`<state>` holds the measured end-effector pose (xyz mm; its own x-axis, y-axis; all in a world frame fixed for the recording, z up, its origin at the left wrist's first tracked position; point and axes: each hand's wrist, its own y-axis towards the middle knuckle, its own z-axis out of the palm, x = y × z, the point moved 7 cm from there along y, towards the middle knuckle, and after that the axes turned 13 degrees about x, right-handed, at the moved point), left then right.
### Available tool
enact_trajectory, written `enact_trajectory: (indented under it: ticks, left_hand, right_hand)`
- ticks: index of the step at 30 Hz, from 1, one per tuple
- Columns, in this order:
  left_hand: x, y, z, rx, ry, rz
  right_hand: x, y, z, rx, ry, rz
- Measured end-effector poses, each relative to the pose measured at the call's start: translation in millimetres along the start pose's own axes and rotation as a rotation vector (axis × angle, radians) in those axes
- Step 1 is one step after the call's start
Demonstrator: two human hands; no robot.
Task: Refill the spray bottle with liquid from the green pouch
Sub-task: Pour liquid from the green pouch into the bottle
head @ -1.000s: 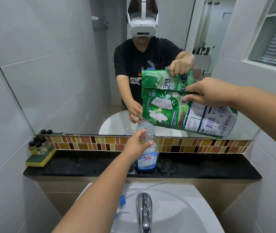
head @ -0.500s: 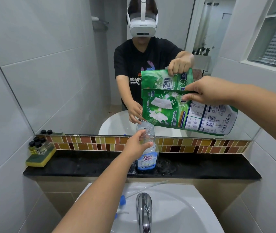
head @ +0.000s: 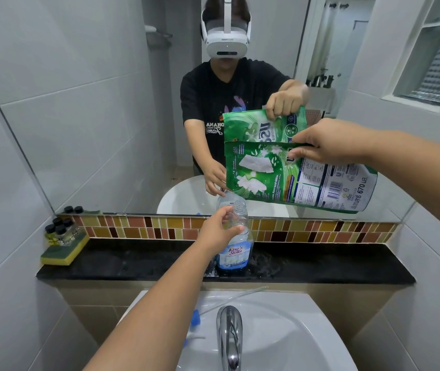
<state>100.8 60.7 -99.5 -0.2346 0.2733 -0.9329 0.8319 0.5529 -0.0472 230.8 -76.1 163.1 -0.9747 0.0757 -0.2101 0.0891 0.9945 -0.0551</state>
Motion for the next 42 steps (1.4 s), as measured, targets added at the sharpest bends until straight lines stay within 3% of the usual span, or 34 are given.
enact_trajectory:
  ticks: [42]
  left_hand:
    - [3.1, 1.3, -1.0, -0.022, 0.032, -0.01]
  right_hand:
    - [1.9, 5.3, -4.2, -0.055, -0.053, -0.058]
